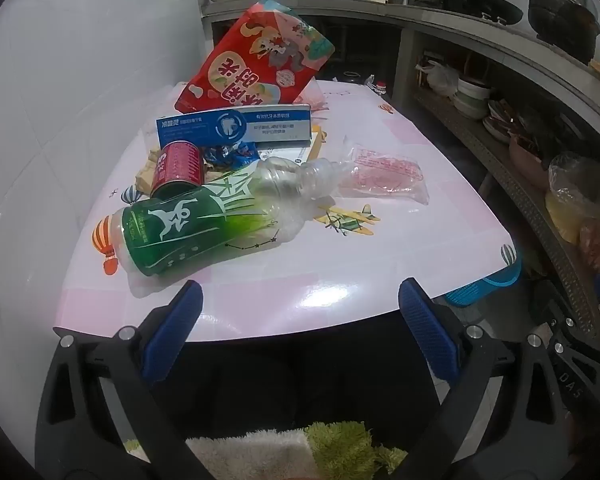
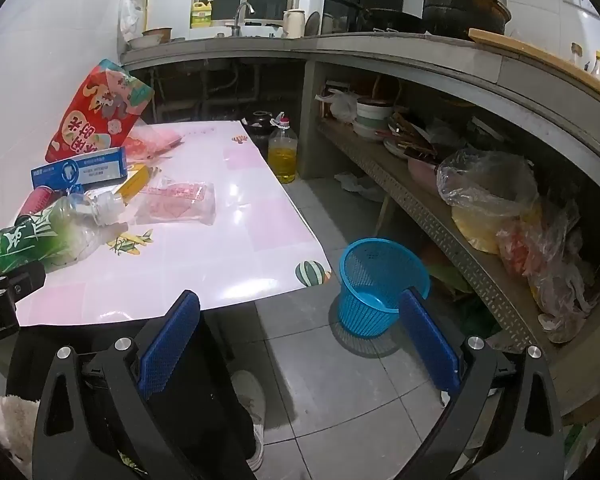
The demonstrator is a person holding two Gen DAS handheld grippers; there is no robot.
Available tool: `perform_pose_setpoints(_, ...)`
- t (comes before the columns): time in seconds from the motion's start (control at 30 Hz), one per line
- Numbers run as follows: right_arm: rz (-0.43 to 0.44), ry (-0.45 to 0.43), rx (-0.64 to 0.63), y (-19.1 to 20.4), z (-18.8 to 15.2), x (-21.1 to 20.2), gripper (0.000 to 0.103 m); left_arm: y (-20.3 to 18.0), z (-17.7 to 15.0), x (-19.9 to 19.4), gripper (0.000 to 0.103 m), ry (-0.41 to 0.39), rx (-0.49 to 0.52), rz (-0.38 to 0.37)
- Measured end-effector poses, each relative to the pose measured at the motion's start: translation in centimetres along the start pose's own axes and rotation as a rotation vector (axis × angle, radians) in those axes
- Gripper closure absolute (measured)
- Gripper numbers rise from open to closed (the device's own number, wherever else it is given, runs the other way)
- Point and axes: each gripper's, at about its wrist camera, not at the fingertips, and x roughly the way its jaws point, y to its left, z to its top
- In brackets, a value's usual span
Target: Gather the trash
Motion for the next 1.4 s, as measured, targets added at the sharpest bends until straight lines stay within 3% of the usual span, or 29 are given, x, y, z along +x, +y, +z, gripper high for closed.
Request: perform_pose_setpoints(1.4, -0.005, -0.009, -0.004, -0.1, 0.5, -0.8, 0.006, 0.0, 0.1, 0.2, 0.009, 0.001, -0.008, -0.003)
